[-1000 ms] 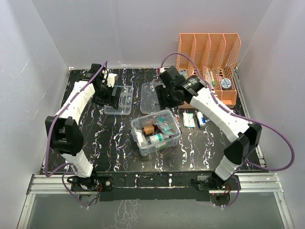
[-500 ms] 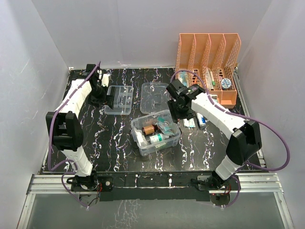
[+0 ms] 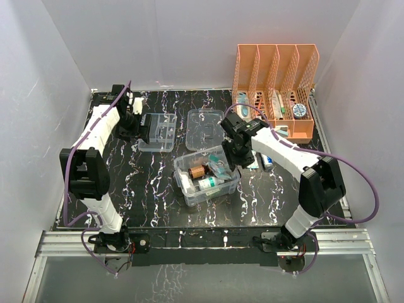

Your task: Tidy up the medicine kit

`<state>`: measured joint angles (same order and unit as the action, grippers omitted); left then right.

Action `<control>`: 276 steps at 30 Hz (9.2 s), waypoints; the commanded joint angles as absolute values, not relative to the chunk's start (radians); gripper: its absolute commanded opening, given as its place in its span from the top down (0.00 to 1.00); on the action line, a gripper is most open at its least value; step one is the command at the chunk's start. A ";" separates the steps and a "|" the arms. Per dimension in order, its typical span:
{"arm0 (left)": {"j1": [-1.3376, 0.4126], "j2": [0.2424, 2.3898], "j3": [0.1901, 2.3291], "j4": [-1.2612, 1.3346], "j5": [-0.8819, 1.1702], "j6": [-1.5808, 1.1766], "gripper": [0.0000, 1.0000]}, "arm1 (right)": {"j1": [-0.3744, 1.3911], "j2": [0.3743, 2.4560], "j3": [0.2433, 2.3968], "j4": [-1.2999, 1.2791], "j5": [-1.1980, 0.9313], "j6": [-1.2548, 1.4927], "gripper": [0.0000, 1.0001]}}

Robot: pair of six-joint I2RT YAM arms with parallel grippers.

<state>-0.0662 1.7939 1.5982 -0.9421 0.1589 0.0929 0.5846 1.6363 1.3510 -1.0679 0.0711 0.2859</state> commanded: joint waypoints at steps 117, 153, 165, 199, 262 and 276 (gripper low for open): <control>-0.209 2.193 2.424 -0.895 0.143 0.232 1.00 | 0.936 1.285 1.305 -0.913 0.498 1.030 0.48; -0.901 2.202 2.393 -1.098 0.399 0.446 1.00 | 0.884 0.891 1.329 -1.309 1.063 1.444 0.45; -0.941 2.389 2.377 -1.070 0.425 0.566 1.00 | 0.884 0.896 1.347 -1.232 1.037 1.345 0.45; -0.946 2.228 2.300 -0.886 0.271 0.377 0.39 | 0.884 0.965 1.445 -1.152 1.072 1.159 0.41; -0.338 1.487 1.741 -0.841 0.362 0.149 0.01 | 0.127 1.724 1.212 -0.707 0.100 -0.020 0.33; -0.338 1.487 1.748 -0.844 0.385 0.153 0.01 | 0.104 1.735 1.209 -0.719 0.104 0.004 0.50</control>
<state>-0.3428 1.4986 1.7248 -0.8291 0.3565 0.1486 0.1089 1.7496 1.1801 -0.7471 0.1024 0.0013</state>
